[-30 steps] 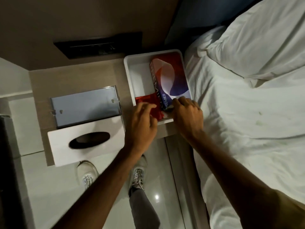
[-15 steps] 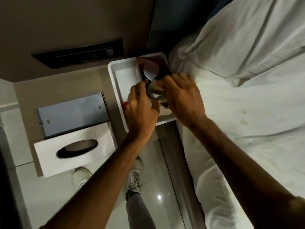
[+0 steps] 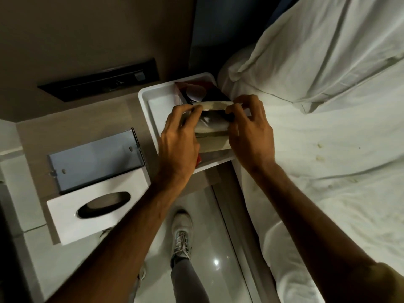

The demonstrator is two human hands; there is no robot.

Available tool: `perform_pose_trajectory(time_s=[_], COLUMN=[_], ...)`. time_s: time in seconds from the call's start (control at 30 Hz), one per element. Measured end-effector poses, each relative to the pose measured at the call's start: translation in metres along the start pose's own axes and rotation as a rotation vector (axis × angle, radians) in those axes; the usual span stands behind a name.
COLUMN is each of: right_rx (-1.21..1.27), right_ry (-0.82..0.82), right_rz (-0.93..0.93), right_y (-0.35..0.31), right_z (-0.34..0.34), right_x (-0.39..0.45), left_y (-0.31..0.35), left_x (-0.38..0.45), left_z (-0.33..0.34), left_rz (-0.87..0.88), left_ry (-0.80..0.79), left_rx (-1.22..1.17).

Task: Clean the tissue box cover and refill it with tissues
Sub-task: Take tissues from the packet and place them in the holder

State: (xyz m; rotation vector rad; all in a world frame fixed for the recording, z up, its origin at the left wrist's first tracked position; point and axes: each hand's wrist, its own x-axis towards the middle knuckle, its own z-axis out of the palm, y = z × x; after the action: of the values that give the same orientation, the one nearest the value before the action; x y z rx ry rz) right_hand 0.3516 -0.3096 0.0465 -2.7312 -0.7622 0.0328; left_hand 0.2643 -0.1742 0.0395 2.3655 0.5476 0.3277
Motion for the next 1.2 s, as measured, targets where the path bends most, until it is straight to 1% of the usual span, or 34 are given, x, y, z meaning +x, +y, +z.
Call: perform_pose_trajectory(time_s=[0.13,0.17,0.23,0.27,0.33,0.37,0.43,0.47,0.5,0.57,0.63,0.7,0.73,0.8,0.93,1.07,1.13,1.2], right_rx=[0.082,0.066,-0.112,-0.224,-0.287,-0.264,-0.155,-0.095,-0.041,0.039,0.04,-0.005,-0.034,-0.069,-0.096,-0.131,-0.104,-0.06], right_ry=[-0.081,-0.094,-0.097,-0.089,-0.077,-0.064,-0.072,-0.126,-0.214,-0.424,-0.598,-0.703,-0.715,-0.669,-0.459,-0.435,-0.416,-0.376], right_rz=[0.169,0.198,0.204,0.178,0.189,0.157,0.011,-0.057,-0.091,-0.091,-0.063,-0.063,-0.074,-0.097,-0.197,-0.332,-0.346,-0.325], right_y=[0.009,0.008,0.004,0.002,-0.008,-0.014,-0.024,-0.028,-0.03,-0.03,-0.026,-0.019,-0.014,-0.006,0.004,0.0,-0.004,-0.006], right_z=[0.002,0.001,0.0,-0.001,-0.005,-0.005,-0.003,-0.002,0.0,0.004,0.006,0.011,0.014,0.019,0.014,-0.005,-0.022,-0.039], right_x=[0.002,0.003,0.001,-0.002,-0.003,-0.005,-0.009,-0.009,-0.009,-0.006,0.0,0.004,0.004,0.003,0.001,-0.003,-0.01,-0.019], left_y=[-0.001,-0.001,-0.001,0.0,0.001,0.001,0.001,0.0,0.0,0.002,0.003,0.005,0.006,0.008,0.008,0.009,0.006,0.002], left_x=[0.002,0.001,0.0,0.0,0.0,0.0,-0.001,-0.001,-0.002,-0.003,-0.004,-0.004,-0.004,-0.003,-0.008,-0.017,-0.021,-0.029], left_z=[-0.001,-0.001,-0.001,-0.001,0.001,0.001,0.002,0.002,0.003,0.004,0.004,0.003,0.002,0.0,0.0,0.001,0.007,0.014], left_rz=[-0.018,-0.017,-0.017,-0.02,-0.038,-0.046,-0.054,-0.056,-0.058,-0.067,-0.08,-0.105,-0.116,-0.123,-0.138,-0.206,-0.277,-0.342], left_ry=[-0.001,-0.009,-0.023,-0.025,-0.024,-0.021,-0.011,-0.009,-0.009,-0.011,-0.004,0.009,0.018,0.041,0.053,0.066,0.073,0.028], left_rx=[-0.019,-0.024,-0.029,-0.03,-0.038,-0.043,-0.04,-0.031,-0.025,-0.026,-0.035,-0.038,-0.048,-0.066,-0.051,-0.072,-0.077,-0.107])
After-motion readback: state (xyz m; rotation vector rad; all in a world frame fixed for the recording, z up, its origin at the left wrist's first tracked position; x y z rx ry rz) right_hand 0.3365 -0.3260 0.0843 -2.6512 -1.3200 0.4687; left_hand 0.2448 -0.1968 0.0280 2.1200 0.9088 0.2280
